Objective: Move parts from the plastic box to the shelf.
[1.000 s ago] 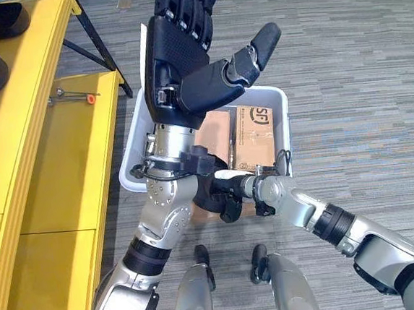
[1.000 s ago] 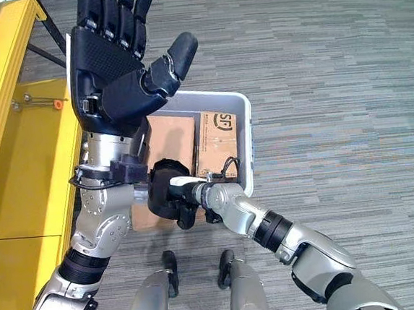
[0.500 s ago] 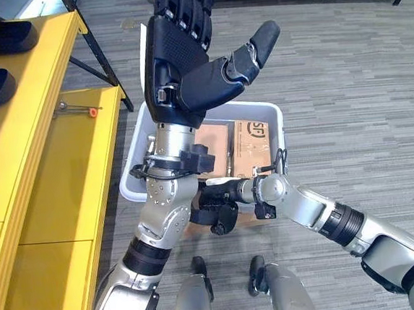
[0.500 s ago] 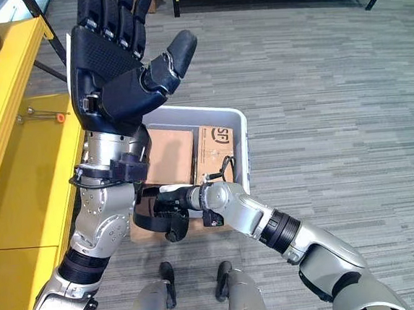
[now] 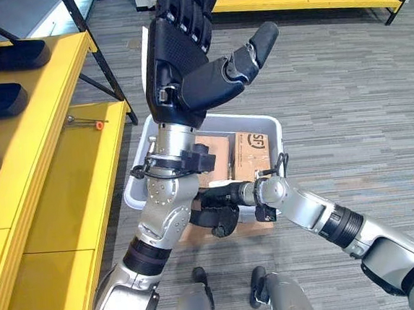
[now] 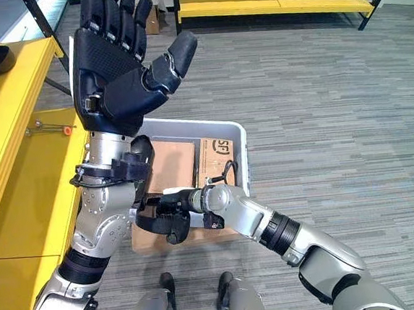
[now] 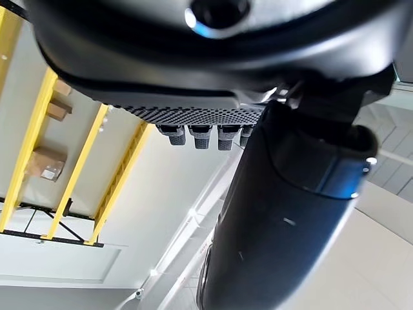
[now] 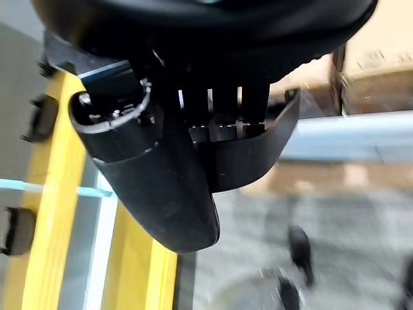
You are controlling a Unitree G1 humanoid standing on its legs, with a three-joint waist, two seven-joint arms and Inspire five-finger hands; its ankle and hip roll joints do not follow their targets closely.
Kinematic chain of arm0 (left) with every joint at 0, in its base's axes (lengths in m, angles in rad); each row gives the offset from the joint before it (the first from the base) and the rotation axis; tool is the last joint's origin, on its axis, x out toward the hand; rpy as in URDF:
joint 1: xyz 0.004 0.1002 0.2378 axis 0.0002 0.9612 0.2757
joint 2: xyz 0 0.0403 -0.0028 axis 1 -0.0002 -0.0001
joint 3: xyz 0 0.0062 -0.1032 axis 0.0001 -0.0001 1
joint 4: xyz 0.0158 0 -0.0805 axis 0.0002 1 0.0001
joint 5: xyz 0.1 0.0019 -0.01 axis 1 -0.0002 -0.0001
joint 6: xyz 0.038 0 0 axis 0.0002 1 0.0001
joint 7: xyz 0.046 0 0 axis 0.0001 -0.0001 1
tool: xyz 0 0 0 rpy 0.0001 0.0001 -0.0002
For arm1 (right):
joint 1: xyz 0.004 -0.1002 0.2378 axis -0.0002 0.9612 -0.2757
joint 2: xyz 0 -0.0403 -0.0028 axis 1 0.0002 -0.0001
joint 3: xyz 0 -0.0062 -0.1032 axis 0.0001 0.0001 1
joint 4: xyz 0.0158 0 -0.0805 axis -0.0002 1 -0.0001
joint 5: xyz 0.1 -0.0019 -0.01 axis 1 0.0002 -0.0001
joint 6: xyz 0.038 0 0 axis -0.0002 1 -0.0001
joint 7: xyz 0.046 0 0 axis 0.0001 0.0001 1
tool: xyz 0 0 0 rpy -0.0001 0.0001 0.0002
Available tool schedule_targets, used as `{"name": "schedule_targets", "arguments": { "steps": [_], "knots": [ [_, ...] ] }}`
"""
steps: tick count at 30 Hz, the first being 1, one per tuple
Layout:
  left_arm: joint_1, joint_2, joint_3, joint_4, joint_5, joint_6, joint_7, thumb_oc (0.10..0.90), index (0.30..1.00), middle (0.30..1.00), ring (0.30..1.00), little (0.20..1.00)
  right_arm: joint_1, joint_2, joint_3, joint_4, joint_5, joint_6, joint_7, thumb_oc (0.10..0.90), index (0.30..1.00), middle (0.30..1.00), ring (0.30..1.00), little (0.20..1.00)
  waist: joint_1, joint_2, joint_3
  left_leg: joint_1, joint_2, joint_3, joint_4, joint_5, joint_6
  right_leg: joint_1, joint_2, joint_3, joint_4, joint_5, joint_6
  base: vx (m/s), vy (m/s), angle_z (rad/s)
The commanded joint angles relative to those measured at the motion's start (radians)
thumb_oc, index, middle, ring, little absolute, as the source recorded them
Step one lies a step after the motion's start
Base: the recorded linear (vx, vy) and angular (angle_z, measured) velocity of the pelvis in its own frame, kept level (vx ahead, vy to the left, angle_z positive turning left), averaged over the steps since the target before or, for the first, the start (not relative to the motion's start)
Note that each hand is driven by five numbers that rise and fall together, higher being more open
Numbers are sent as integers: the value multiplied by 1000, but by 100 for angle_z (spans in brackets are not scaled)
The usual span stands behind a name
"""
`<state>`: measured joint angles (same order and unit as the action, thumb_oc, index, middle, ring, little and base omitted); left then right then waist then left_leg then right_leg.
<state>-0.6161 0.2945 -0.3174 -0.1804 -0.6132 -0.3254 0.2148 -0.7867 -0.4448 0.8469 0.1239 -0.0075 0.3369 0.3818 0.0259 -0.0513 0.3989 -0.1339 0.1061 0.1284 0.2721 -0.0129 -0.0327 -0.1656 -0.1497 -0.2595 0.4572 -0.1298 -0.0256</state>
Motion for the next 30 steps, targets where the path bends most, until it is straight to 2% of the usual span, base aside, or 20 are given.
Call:
{"name": "schedule_targets", "arguments": {
  "steps": [1, 2, 3, 7, 10, 15, 16, 19, 20, 21, 23, 24, 25, 27, 29, 30],
  "knots": [
    [-68, -26, -2, -105, 83, -87, 0, 900, 1000, 1000, 1000, 1000, -91, 85, -151, -186, -188, -325, -275, 400, 300, 300, 300, 300, -1, 11, -62, 97, 35, -20, 15, -107, -26, 141, -20, 100, -132, -45, 86, 0, 0, 0],
    [-65, -27, 1, -106, 100, -93, 16, 900, 1000, 1000, 1000, 1000, -105, 88, -204, -228, -347, -394, -386, 400, 300, 300, 300, 300, -5, 20, -66, 98, 34, -20, 18, -114, -23, 141, -19, 105, -130, -50, 87, 0, 0, 0],
    [-58, -23, 13, -112, 119, -100, 25, 900, 1000, 1000, 1000, 1000, -117, 96, -267, -279, -446, -453, -458, 400, 300, 300, 300, 300, -9, 35, -70, 100, 33, -19, 25, -125, -20, 139, -17, 111, -122, -58, 86, 0, 0, 0],
    [-32, -32, 56, -163, 104, -100, -3, 900, 1000, 1000, 1000, 1000, -78, 103, -339, -413, -526, -490, -494, 400, 300, 300, 300, 300, -9, 63, -74, 93, 31, -20, 59, -150, -17, 130, -16, 109, -86, -85, 78, 10, -16, -1],
    [-10, -33, 76, -191, 108, -73, 2, 900, 1000, 1000, 1000, 1000, -57, 102, -339, -446, -554, -483, -526, 400, 300, 300, 300, 300, -4, 74, -76, 88, 32, -23, 79, -161, -16, 126, -19, 100, -62, -101, 71, 39, -79, 0],
    [41, -39, 97, -206, 90, -51, -14, 900, 1000, 1000, 1000, 1000, -30, 90, -337, -444, -549, -427, -601, 400, 300, 300, 300, 300, 10, 87, -85, 83, 48, -27, 95, -149, -29, 127, -26, 73, -31, -122, 62, 70, -93, 4],
    [51, -39, 101, -208, 80, -52, -20, 900, 1000, 1000, 1000, 1000, -26, 86, -340, -438, -550, -420, -606, 400, 300, 300, 300, 300, 13, 89, -87, 82, 53, -27, 92, -141, -33, 126, -27, 66, -27, -125, 60, 64, -64, 10],
    [90, -43, 110, -215, 54, -46, -46, 900, 1000, 1000, 1000, 1000, -8, 73, -349, -428, -568, -378, -614, 400, 300, 300, 300, 300, 17, 103, -90, 79, 97, 3, 46, -63, -60, 128, -29, 27, -25, -134, 57, 11, -38, 23],
    [98, -45, 107, -215, 26, -50, -72, 900, 1000, 1000, 1000, 1000, 6, 62, -356, -428, -581, -356, -617, 400, 300, 300, 300, 300, 9, 111, -90, 72, 136, 58, 16, -12, -79, 130, -33, -9, -22, -140, 54, -66, -33, 53],
    [106, -43, 103, -216, -1, -52, -98, 900, 1000, 1000, 1000, 1000, 25, 47, -364, -427, -586, -338, -617, 400, 300, 300, 300, 300, -8, 114, -93, 77, 176, 134, -7, -1, -85, 131, -45, -54, -16, -147, 53, -95, -31, 57],
    [111, -45, 93, -215, -31, -55, -125, 900, 1000, 1000, 1000, 1000, 43, 31, -372, -424, -598, -310, -620, 400, 300, 300, 300, 300, -33, 112, -96, 90, 239, 244, -3, 26, -88, 130, -67, -100, -13, -145, 49, -95, -20, 91],
    [112, -44, 78, -208, -59, -70, -146, 900, 1000, 1000, 1000, 1000, 65, 10, -382, -426, -598, -282, -617, 400, 300, 300, 300, 300, -68, 101, -92, 122, 289, 331, 34, 35, -107, 136, -92, -128, 3, -162, 53, -168, 4, 149],
    [104, -36, 65, -201, -77, -89, -153, 900, 1000, 1000, 1000, 1000, 72, -7, -381, -419, -586, -272, -624, 400, 300, 300, 300, 300, -89, 94, -87, 140, 304, 375, 66, 28, -103, 131, -98, -142, 7, -157, 49, -205, 21, 164],
    [79, -16, 48, -188, -108, -113, -158, 900, 1000, 1000, 1000, 1000, 76, -24, -376, -391, -565, -257, -649, 400, 300, 300, 300, 300, -103, 81, -81, 148, 288, 381, 144, -4, -94, 120, -98, -139, 10, -154, 44, -235, 43, 117],
    [56, -3, 34, -173, -120, -118, -165, 900, 1000, 1000, 1000, 1000, 86, -37, -373, -359, -548, -252, -687, 400, 300, 300, 300, 300, -107, 76, -88, 157, 232, 374, 175, -42, -82, 128, -81, -139, -37, -133, 42, -187, 80, 76],
    [48, -2, 27, -167, -141, -119, -175, 900, 1000, 1000, 1000, 1000, 98, -43, -377, -345, -543, -251, -704, 400, 300, 300, 300, 300, -114, 76, -94, 167, 209, 381, 154, -54, -76, 135, -73, -139, -64, -116, 49, -134, 159, 66]
  ]
}}
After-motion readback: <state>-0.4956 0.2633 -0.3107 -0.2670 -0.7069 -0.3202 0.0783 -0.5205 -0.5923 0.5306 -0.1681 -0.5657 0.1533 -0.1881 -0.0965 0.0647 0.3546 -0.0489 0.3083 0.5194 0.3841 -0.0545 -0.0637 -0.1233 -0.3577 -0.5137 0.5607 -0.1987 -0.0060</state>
